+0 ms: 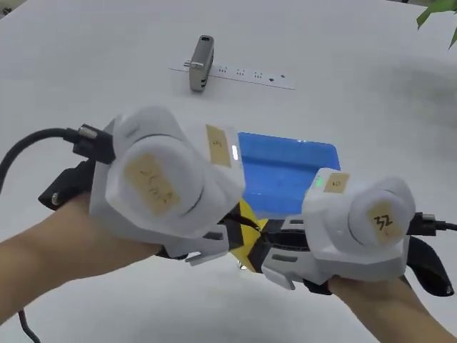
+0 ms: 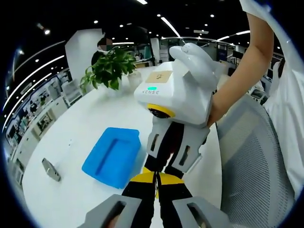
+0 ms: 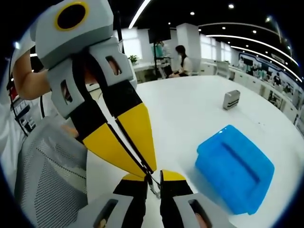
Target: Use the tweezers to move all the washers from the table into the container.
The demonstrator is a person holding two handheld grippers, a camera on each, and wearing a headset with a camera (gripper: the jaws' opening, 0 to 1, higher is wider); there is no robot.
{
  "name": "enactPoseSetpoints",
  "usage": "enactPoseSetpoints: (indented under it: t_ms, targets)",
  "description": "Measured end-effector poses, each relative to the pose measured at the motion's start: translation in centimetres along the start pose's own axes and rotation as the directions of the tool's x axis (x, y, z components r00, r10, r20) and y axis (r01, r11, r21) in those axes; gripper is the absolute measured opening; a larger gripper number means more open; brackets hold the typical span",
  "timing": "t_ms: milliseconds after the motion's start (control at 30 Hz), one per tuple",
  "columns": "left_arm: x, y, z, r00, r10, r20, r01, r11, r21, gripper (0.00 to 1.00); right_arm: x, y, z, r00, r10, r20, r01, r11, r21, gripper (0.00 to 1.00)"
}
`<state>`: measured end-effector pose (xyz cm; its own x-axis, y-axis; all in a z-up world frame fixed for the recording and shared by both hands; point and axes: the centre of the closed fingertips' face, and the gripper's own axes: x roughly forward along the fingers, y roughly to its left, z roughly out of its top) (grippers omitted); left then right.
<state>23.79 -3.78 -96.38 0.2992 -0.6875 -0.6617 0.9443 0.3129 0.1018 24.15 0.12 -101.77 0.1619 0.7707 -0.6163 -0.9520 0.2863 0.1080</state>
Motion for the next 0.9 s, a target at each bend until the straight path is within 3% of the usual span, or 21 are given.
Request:
enactPoseSetpoints:
  t_ms: [900]
  targets:
    - [0.07,0.09,-0.32,0.9994,0.029,-0.019,-0.028,0.999,0.021,0.0,0.16,-0.22,-0.03,1.0,-0.002,-0.008,0.002,0.999,-0.049,0.05]
